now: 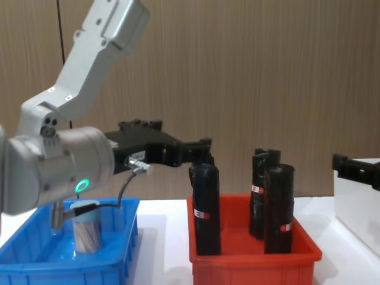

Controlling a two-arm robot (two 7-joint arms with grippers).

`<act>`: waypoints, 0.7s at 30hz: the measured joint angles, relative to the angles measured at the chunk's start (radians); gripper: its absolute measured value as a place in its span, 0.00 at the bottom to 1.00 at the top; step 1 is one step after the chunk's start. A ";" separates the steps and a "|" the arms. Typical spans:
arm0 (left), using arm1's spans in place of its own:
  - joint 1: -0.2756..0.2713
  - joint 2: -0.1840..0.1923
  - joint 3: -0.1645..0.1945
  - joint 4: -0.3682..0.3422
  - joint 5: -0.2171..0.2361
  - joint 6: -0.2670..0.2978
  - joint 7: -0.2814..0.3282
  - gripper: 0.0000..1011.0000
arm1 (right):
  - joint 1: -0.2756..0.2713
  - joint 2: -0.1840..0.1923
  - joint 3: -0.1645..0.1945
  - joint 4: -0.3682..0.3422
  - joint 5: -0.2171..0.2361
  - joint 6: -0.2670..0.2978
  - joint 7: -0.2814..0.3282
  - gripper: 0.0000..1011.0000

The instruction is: Pick the cotton swabs from the blue box and place them into the white box.

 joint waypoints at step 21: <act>0.109 0.039 0.011 -0.080 0.016 -0.091 0.157 0.99 | -0.051 0.003 -0.014 -0.072 0.002 0.000 -0.009 0.99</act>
